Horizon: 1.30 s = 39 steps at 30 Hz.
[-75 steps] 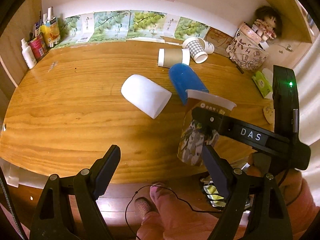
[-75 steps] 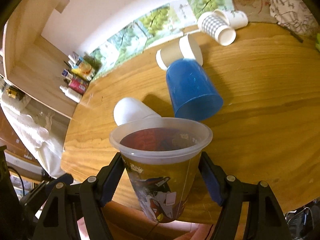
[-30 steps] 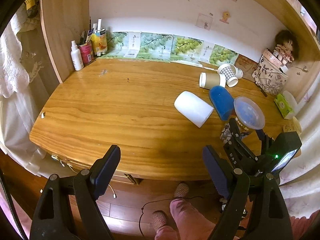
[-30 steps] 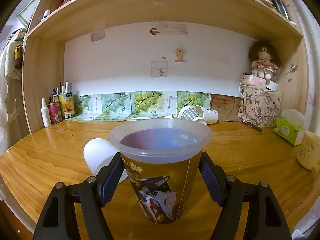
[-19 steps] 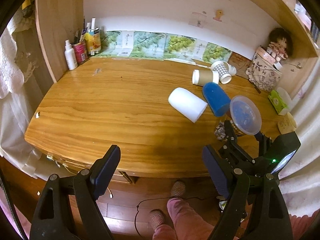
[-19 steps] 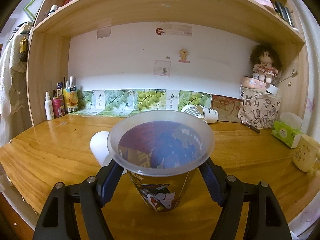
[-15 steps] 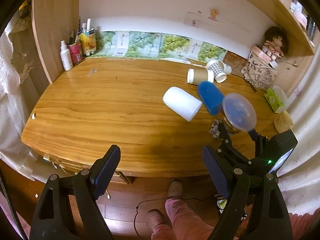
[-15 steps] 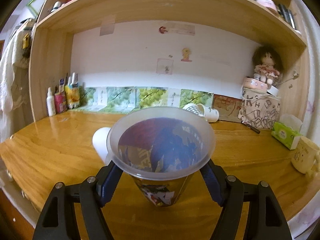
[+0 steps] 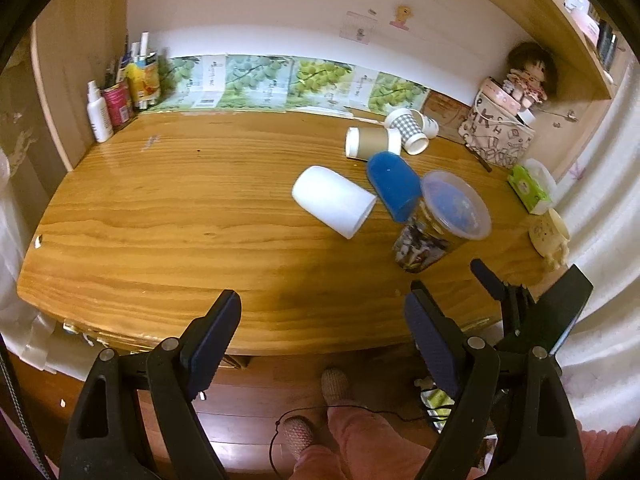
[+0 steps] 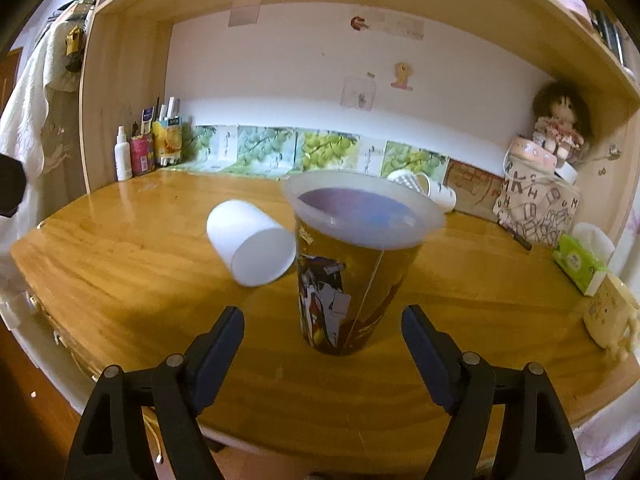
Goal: Flip cup upright
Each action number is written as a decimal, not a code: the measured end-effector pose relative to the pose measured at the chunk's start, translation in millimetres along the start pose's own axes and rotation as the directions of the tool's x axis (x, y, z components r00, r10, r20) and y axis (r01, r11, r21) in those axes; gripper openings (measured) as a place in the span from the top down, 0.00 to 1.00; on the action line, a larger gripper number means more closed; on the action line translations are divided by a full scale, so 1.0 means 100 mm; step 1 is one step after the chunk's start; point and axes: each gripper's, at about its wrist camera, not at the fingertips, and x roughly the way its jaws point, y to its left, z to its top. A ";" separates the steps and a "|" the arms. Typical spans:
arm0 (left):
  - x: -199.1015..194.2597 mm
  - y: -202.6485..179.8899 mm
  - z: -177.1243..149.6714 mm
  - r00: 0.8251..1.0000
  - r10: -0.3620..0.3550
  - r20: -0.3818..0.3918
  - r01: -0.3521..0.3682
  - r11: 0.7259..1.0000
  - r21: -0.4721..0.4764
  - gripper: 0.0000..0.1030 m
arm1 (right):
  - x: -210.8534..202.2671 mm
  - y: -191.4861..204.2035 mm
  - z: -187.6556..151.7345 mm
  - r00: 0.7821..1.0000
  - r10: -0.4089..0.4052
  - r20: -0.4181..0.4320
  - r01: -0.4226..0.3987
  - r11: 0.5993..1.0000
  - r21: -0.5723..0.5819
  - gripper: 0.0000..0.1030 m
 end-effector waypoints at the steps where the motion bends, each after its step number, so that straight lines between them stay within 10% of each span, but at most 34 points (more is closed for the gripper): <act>1: 0.02 -0.02 0.02 1.000 -0.003 -0.005 0.003 1.000 0.005 0.16 | -0.03 -0.01 0.00 1.000 0.001 -0.011 -0.001 1.000 0.005 0.21; 23: -0.45 -0.59 0.50 0.994 0.036 0.106 -0.039 0.999 0.026 0.16 | -0.83 -0.54 1.03 0.978 0.116 -0.172 -0.085 0.981 0.175 0.14; 39: -1.19 -0.85 0.20 0.930 0.211 0.301 -0.207 0.977 -0.046 0.09 | -1.59 -0.79 1.15 0.985 0.133 -0.106 -0.104 0.964 0.243 0.11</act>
